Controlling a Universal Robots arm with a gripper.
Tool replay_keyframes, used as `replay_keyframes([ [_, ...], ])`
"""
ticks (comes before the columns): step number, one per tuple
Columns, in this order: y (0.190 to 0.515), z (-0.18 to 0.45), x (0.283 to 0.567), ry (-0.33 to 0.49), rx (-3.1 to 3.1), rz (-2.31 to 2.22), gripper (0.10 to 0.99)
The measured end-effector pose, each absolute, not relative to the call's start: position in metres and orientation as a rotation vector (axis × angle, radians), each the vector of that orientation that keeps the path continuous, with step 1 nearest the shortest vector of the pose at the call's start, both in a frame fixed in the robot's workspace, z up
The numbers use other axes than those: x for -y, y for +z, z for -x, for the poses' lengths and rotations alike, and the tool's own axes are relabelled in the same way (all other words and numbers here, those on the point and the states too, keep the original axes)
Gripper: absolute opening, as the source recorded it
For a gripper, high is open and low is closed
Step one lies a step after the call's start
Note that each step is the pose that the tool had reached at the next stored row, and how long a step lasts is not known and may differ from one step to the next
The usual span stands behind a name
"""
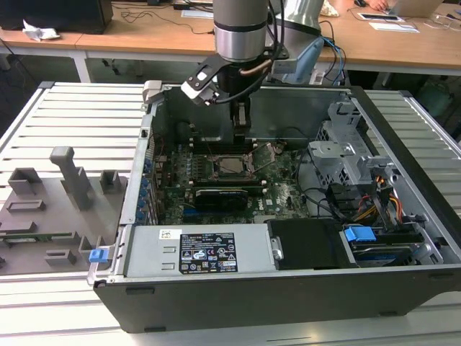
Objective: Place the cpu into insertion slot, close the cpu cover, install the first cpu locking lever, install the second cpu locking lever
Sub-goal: 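Close the cpu cover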
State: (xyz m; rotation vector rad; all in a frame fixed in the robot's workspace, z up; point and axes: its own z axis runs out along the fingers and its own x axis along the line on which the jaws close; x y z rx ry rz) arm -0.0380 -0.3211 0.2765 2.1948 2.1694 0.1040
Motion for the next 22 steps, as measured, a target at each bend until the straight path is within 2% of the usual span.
replay_keyframes([
  [13, 0.285, 0.029, 0.321, 0.103, -2.169, -2.195, 0.106],
  [22, 0.282, -0.003, 0.321, 0.094, -2.173, -2.2, 0.106],
])
